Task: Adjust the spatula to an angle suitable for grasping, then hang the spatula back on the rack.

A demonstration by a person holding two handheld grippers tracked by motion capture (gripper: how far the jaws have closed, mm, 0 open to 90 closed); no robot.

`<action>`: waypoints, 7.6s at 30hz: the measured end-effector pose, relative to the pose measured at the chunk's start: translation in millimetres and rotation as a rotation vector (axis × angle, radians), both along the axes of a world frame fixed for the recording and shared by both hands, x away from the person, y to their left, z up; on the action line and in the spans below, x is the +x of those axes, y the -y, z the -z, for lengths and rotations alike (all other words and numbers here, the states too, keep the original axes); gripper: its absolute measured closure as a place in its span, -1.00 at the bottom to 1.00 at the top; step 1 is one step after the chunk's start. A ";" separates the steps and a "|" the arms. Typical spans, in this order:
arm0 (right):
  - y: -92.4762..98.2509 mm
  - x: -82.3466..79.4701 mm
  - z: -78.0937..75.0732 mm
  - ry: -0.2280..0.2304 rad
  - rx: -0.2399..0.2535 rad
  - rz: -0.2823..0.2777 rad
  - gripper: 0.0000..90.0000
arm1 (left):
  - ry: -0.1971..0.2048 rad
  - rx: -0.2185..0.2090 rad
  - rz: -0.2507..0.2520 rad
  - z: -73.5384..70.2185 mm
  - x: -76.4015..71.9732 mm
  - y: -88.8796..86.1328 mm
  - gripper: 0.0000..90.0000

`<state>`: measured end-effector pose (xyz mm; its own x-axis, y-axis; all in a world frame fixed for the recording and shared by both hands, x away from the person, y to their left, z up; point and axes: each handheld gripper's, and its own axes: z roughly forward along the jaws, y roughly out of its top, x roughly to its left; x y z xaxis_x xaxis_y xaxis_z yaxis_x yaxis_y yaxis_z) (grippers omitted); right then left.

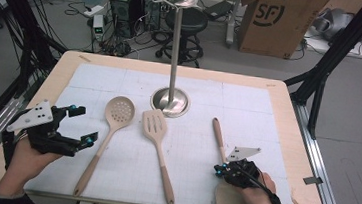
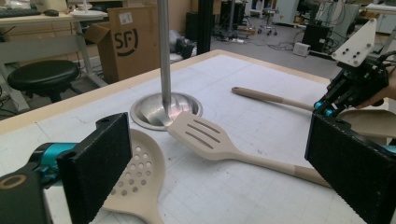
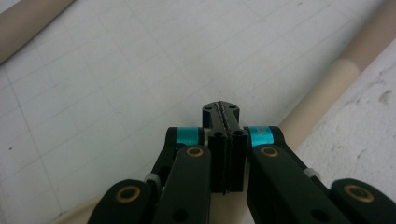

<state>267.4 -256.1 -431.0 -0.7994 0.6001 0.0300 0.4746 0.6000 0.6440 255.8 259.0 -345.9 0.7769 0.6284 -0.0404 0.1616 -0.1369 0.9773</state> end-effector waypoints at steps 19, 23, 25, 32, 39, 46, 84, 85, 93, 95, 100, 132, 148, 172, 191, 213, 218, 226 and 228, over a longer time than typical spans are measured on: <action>-0.4 -13.2 -1.9 -0.006 -0.063 0.044 1.00 | -0.007 0.001 0.014 1.6 5.0 5.6 -0.83; 4.1 -13.1 -3.1 -0.005 -0.092 0.062 1.00 | -0.004 0.003 0.019 1.3 5.6 5.9 -0.83; 9.3 -12.9 -3.3 -0.013 -0.089 0.077 1.00 | -0.005 0.001 0.019 1.2 5.7 6.0 -0.83; 27.4 -9.8 -3.3 -0.021 -0.081 0.105 1.00 | -0.006 0.001 0.020 1.3 6.2 7.5 -0.83; 43.2 -6.3 -3.6 -0.031 -0.076 0.145 1.00 | -0.005 0.005 0.019 1.3 5.9 6.7 -0.83; 47.3 -1.7 -4.4 -0.043 -0.061 0.139 1.00 | -0.009 0.010 0.017 2.4 6.4 8.0 -0.83; 48.3 77.9 -20.9 -0.117 -0.004 0.168 1.00 | -0.030 0.020 0.009 8.1 7.6 9.8 -0.83; 48.2 80.1 -20.3 -0.121 -0.005 0.172 1.00 | -0.030 0.021 0.009 8.3 7.8 9.3 -0.83; 48.6 89.9 -14.7 -0.124 0.002 0.202 1.00 | -0.037 0.022 0.004 10.3 7.8 7.2 -0.83; 47.2 92.4 -12.4 -0.125 -0.005 0.197 1.00 | -0.035 0.021 0.005 10.3 7.4 7.9 -0.83; 43.8 96.0 -8.7 -0.132 -0.018 0.200 1.00 | -0.032 0.022 0.002 9.6 6.9 7.1 -0.83; -1.4 81.9 -10.4 -0.198 -0.058 -0.001 1.00 | -0.034 0.019 0.002 9.1 4.9 6.9 -0.83; 9.4 64.1 -36.4 -0.089 -0.029 -0.066 0.85 | -0.029 -0.006 0.040 6.9 9.0 12.1 -0.83; 14.6 44.4 -61.9 -0.129 -0.085 -0.119 -0.98 | -0.014 -0.024 0.009 1.4 4.8 0.3 -0.83; 7.4 50.9 -41.5 -0.227 -0.274 -0.138 -0.96 | -0.024 -0.015 0.017 4.4 5.8 4.2 -0.83; 8.3 49.8 -23.7 -0.291 -0.440 -0.082 0.33 | -0.030 -0.005 0.020 6.2 6.3 5.9 -0.83; 8.6 48.7 -24.2 -0.294 -0.436 -0.076 0.51 | -0.032 -0.004 0.020 6.6 6.4 6.3 -0.83; 5.5 44.3 -23.9 -0.295 -0.440 -0.063 0.72 | -0.034 -0.004 0.022 7.1 6.6 7.5 -0.83; 3.6 43.0 -24.0 -0.291 -0.446 -0.053 0.73 | -0.033 -0.005 0.022 7.0 6.7 7.9 -0.83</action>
